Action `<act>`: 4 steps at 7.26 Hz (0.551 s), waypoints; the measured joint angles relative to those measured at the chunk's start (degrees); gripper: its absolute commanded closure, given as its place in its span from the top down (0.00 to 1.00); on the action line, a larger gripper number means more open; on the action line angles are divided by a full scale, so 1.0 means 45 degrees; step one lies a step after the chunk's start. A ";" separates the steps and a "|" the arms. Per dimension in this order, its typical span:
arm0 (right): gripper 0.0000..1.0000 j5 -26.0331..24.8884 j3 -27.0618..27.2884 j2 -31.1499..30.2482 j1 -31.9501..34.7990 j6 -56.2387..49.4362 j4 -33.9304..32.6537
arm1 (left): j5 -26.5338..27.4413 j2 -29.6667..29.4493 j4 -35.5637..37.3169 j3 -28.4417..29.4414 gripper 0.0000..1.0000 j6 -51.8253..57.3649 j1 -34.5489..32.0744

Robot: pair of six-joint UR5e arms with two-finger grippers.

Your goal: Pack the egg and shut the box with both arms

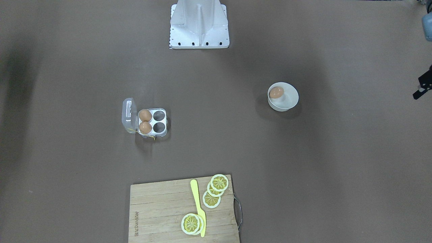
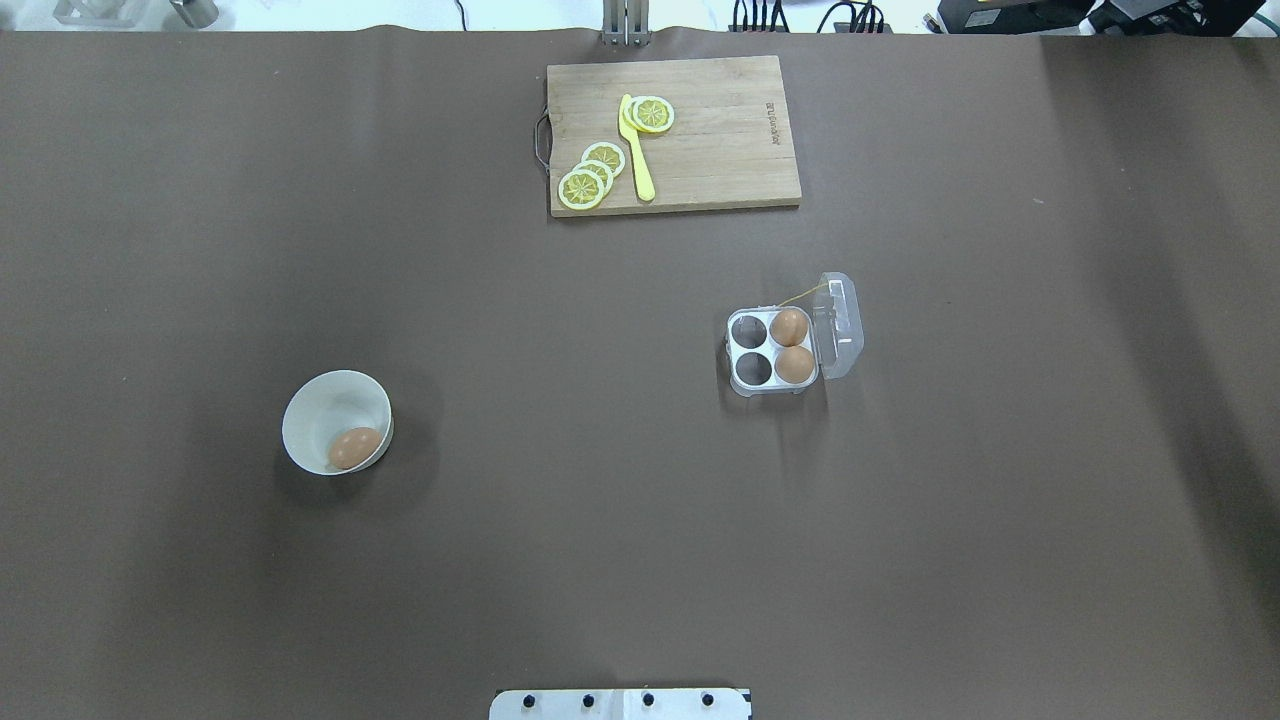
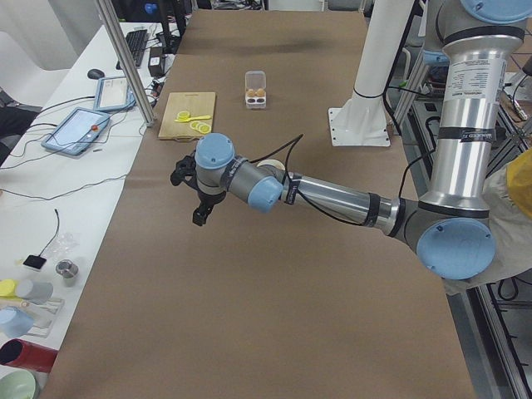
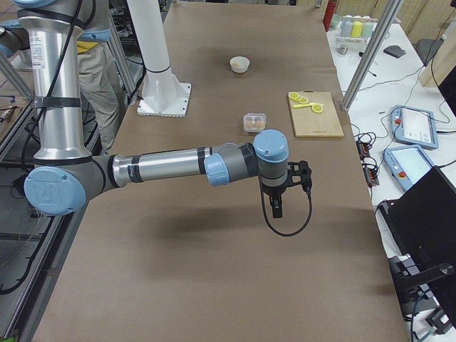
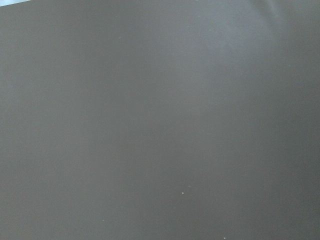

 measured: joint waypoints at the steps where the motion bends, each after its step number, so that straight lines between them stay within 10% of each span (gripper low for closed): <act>1: 1.00 0.0224 0.0000 -0.0060 0.0000 0.0026 -0.0001 | 0.0019 -0.0447 -0.0242 -0.0070 0.96 0.0002 0.0734; 4: 1.00 0.0504 -0.0011 -0.0116 -0.0009 0.0170 -0.0008 | 0.0770 -0.1525 -0.0440 -0.0319 0.96 0.0001 0.3438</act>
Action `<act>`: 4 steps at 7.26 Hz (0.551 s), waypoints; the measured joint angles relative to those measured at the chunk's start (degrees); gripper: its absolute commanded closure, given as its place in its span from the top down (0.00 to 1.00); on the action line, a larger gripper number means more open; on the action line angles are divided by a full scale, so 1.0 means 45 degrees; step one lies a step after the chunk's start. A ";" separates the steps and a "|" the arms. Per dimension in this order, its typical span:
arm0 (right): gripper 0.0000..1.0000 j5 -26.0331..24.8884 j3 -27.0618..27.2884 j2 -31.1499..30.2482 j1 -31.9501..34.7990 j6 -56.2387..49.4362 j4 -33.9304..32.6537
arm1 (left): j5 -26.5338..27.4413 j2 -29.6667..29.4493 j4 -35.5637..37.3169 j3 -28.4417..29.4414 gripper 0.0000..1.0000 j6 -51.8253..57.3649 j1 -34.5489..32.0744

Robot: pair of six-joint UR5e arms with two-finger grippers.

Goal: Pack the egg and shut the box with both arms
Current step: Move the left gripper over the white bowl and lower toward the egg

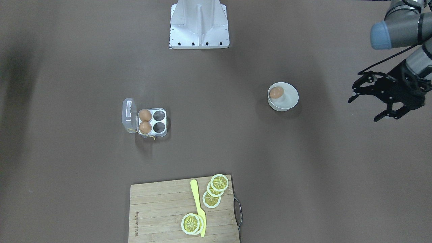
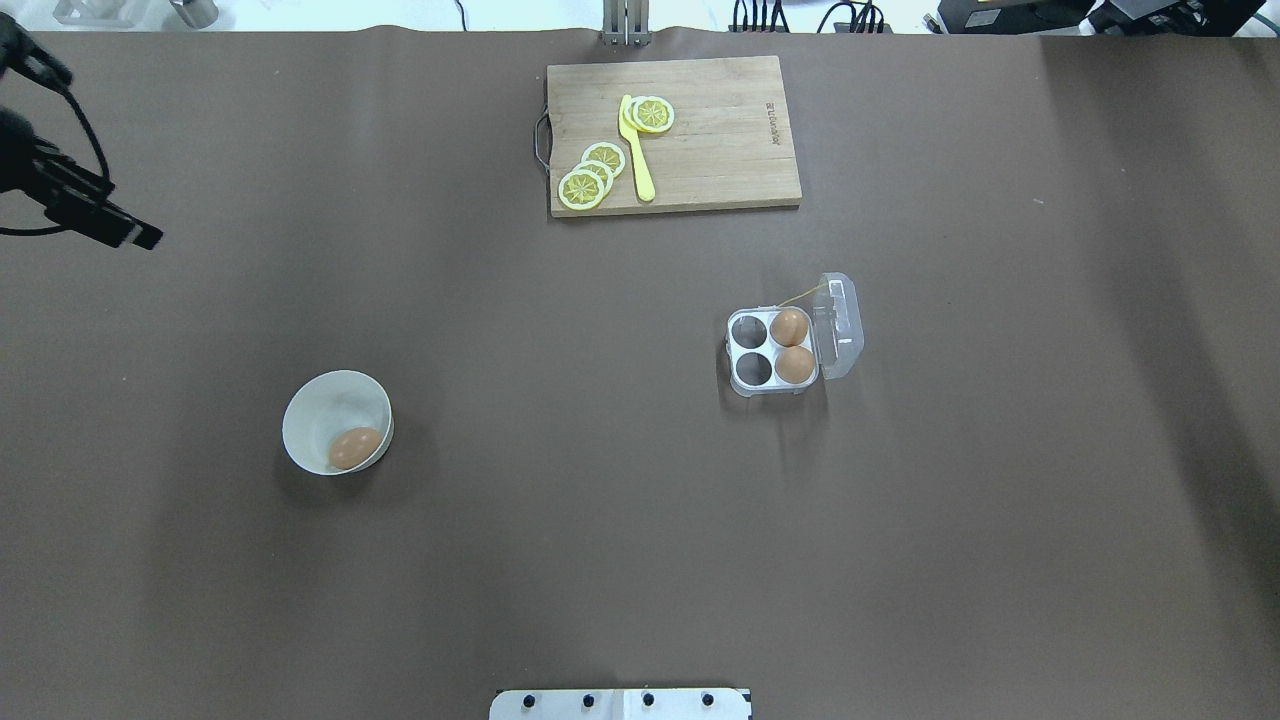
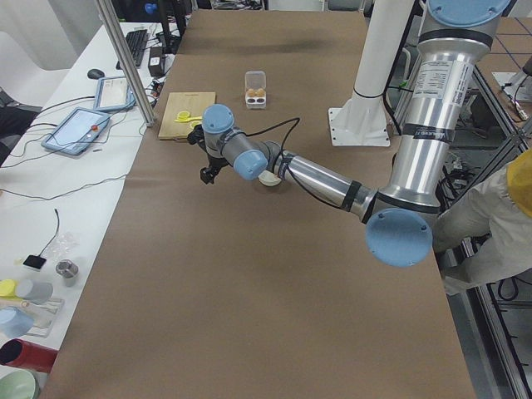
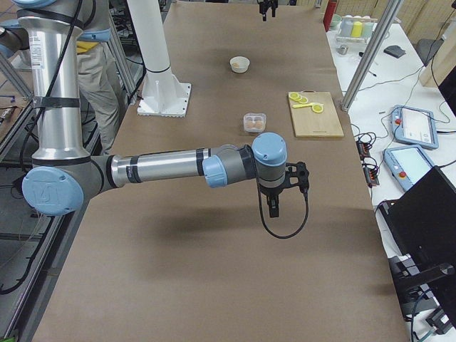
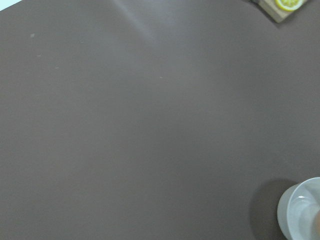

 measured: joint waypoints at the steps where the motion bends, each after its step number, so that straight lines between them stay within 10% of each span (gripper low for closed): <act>1: 1.00 0.0006 0.0003 0.0017 -0.0005 0.0137 0.0008 | 0.0275 -0.0201 -0.0016 -0.0053 0.96 0.0005 0.0836; 4: 1.00 -0.0004 -0.0015 0.0095 -0.0071 0.0365 0.0003 | 0.0964 -0.0258 -0.0026 -0.0485 0.84 0.0011 0.2563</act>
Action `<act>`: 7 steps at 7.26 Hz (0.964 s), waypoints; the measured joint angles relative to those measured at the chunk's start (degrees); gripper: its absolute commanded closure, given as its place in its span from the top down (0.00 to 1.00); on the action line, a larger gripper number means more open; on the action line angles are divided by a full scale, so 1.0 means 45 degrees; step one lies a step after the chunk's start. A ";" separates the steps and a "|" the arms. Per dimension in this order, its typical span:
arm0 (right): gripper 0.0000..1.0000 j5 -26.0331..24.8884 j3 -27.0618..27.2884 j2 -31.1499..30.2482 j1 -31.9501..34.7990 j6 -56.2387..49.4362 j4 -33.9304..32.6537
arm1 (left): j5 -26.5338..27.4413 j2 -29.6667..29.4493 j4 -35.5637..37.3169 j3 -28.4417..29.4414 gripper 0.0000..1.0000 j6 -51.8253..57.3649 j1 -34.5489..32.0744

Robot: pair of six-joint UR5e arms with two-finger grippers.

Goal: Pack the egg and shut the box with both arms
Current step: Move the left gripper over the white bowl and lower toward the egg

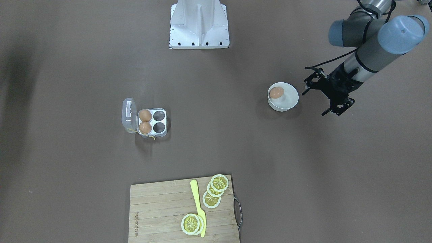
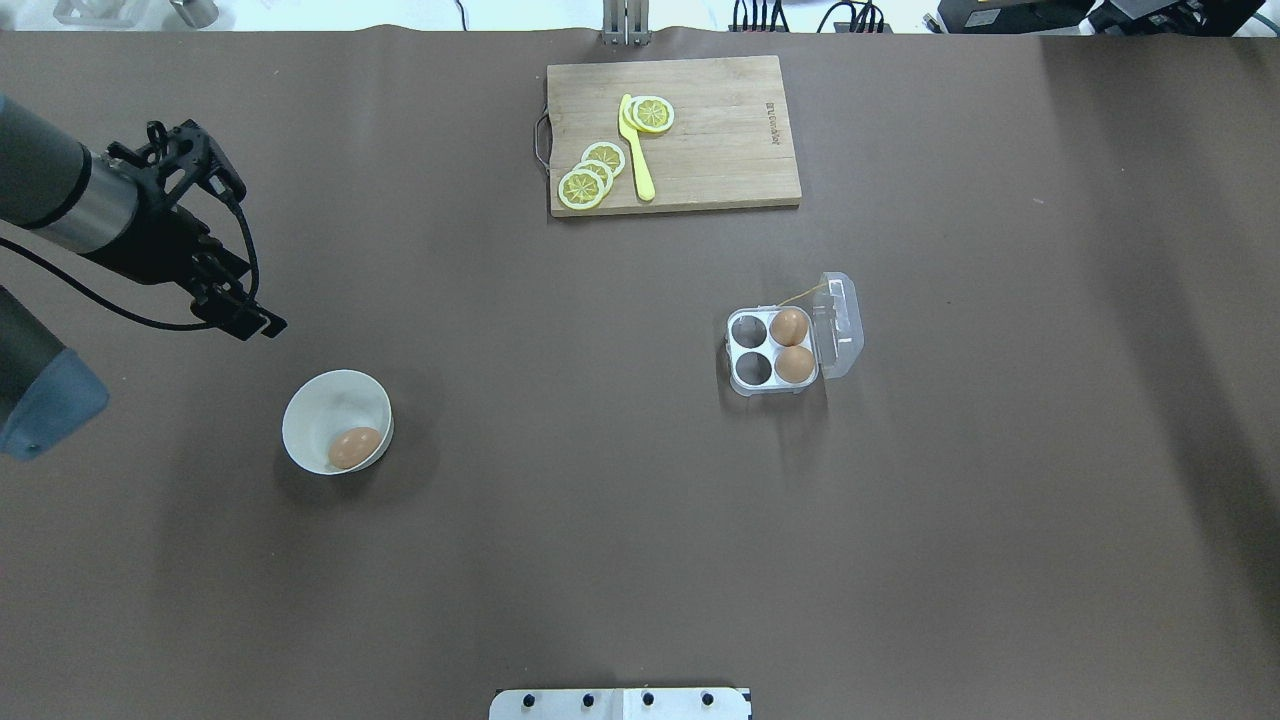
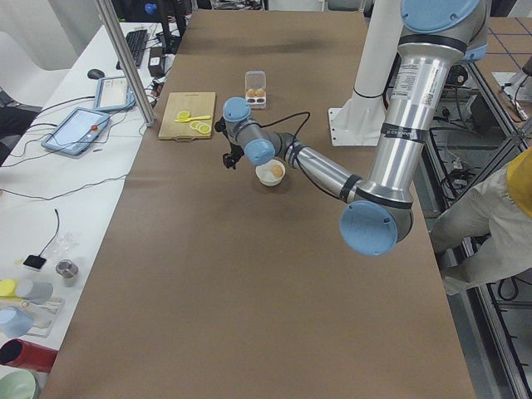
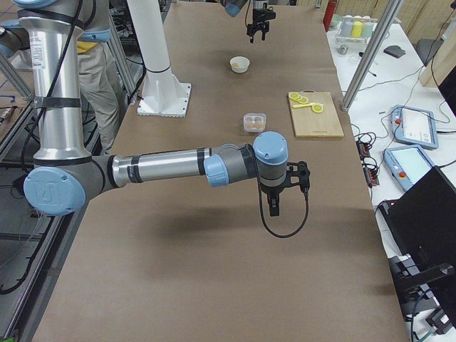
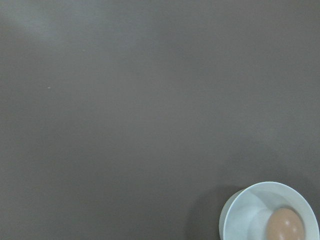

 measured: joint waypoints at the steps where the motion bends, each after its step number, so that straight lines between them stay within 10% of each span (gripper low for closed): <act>1: 1.00 0.0000 0.0005 0.0021 -0.0042 0.0079 -0.0001 | 0.0280 0.0057 0.0000 -0.0172 0.84 0.0000 0.0419; 7: 1.00 0.0007 0.0044 0.0067 -0.0184 0.0218 0.0032 | 0.1429 0.0587 0.0019 -0.0402 0.84 0.0000 0.2308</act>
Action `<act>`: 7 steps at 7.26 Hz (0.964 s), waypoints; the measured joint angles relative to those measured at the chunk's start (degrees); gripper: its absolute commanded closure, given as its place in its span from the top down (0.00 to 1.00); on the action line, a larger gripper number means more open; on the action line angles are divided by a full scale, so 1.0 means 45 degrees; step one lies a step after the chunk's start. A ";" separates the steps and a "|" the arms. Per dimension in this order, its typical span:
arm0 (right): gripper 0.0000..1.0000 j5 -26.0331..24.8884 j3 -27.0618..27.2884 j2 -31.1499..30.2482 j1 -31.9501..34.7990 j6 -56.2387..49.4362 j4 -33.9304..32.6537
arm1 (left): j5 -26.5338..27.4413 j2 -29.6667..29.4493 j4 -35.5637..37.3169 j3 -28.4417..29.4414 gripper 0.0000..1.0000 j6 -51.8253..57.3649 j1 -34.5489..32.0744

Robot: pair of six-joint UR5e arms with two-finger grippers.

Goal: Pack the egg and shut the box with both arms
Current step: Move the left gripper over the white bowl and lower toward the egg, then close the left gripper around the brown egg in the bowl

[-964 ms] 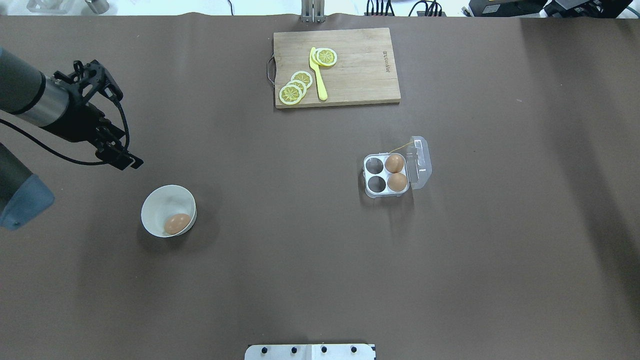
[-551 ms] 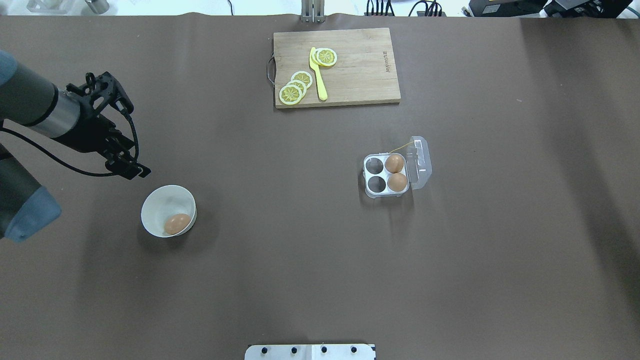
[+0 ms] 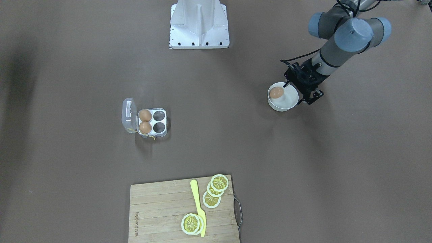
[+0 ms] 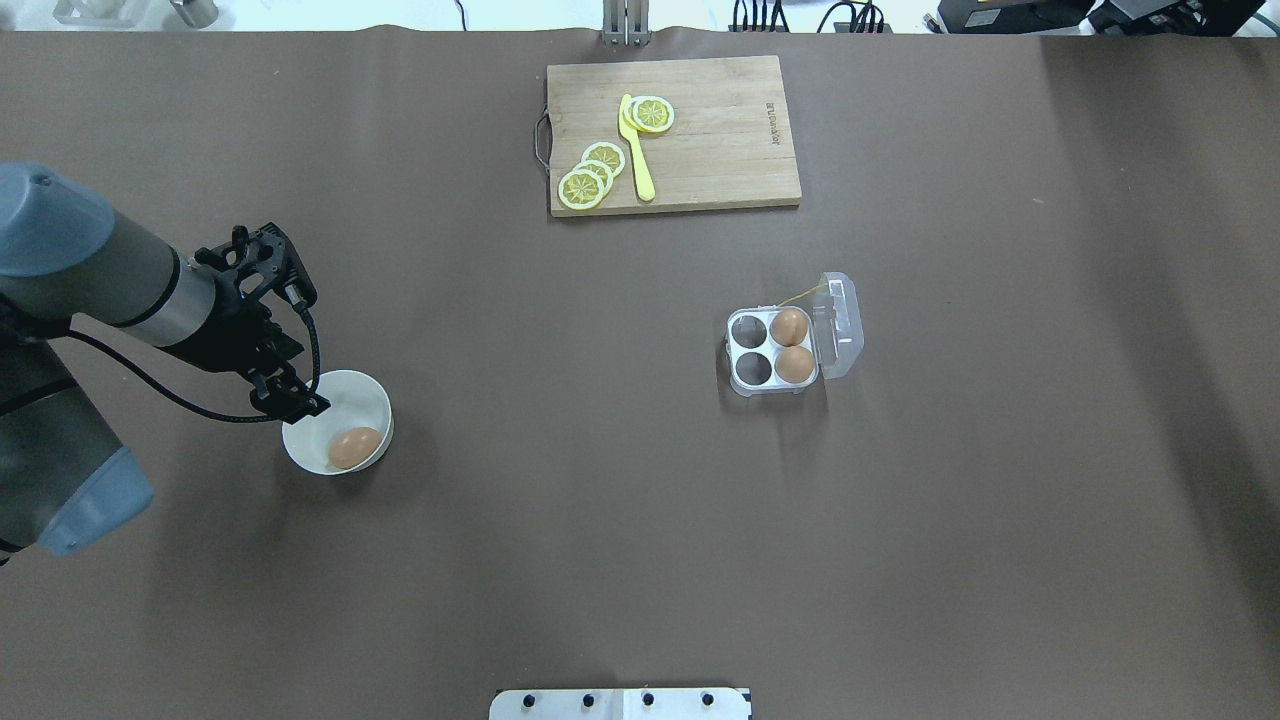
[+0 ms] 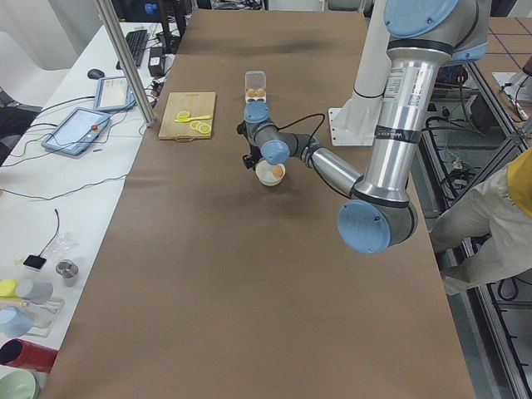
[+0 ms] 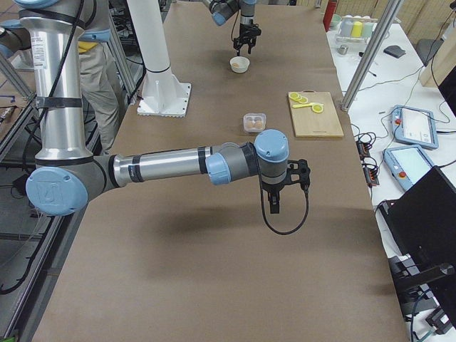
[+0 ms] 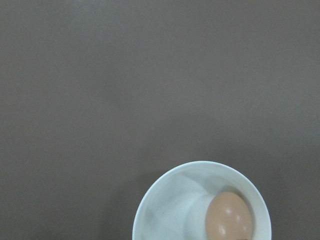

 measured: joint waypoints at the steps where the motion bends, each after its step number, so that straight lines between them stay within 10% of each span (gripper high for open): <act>1: 1.00 -0.0003 0.0000 0.0016 -0.0006 0.0000 0.0000 | 0.0048 0.0036 0.0000 0.0010 0.84 -0.0004 0.0176; 7: 1.00 0.0004 0.0000 0.0064 -0.0009 0.0001 -0.0019 | 0.0388 -0.0283 0.0007 0.0384 0.84 -0.0038 0.0784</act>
